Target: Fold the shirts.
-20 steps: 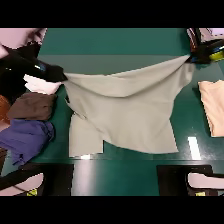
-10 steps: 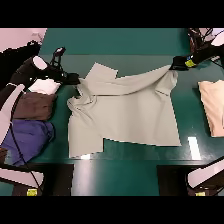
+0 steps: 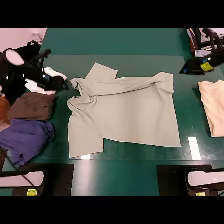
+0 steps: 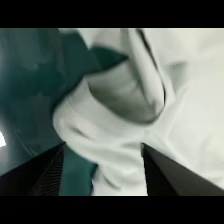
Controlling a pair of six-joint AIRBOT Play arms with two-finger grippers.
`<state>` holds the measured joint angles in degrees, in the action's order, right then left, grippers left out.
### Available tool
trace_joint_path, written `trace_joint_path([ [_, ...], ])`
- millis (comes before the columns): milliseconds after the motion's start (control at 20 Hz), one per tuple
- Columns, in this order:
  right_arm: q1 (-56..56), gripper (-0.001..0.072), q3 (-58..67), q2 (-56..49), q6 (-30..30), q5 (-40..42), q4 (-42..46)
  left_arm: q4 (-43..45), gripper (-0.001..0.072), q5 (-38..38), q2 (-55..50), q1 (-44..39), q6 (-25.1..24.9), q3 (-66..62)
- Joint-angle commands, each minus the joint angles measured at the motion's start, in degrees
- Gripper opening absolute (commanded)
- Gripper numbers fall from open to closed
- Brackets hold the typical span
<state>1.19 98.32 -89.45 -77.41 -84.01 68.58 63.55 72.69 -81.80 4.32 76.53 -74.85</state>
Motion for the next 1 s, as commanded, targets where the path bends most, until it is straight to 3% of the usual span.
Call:
trace_joint_path([
  [0, 2.36, 0.0564, -12.33, 8.70, 1.62, 0.33, -0.09, -2.69, 0.0558, -1.99, 7.98, 0.94, -0.07, 16.04],
  [200, 3.21, 0.0566, -22.40, 15.28, 1.66, 1.25, 0.00, -11.41, 0.0558, -6.19, 9.66, 0.94, -5.57, 29.66],
  [400, 3.23, 0.0565, -28.55, 19.58, 1.66, 2.84, 0.07, -12.44, 0.0557, -10.69, 9.66, 0.94, -6.14, 33.35],
  [450, 3.39, 0.0565, -29.73, 20.46, 1.64, 2.84, 0.13, -12.48, 0.0483, -10.54, 9.66, 0.94, -6.19, 33.38],
  [500, 3.89, 0.0565, -31.02, 21.33, 1.64, 2.82, 0.04, -12.46, 0.0295, -10.49, 9.66, 0.94, -6.51, 33.38],
  [600, 5.86, 0.0565, -34.10, 22.95, 1.64, 2.08, 0.11, -12.55, 0.0027, -10.40, 9.66, 0.94, -6.60, 33.27],
  [900, 21.07, 0.0548, -54.01, 28.89, 1.64, -0.22, 3.02, -12.55, 0.0025, -9.64, 12.85, 0.94, -6.60, 29.81],
  [950, 23.65, 0.0488, -57.37, 28.94, 1.64, -0.22, 2.89, -12.61, 0.0025, -9.55, 13.14, 0.94, -6.58, 29.40],
])
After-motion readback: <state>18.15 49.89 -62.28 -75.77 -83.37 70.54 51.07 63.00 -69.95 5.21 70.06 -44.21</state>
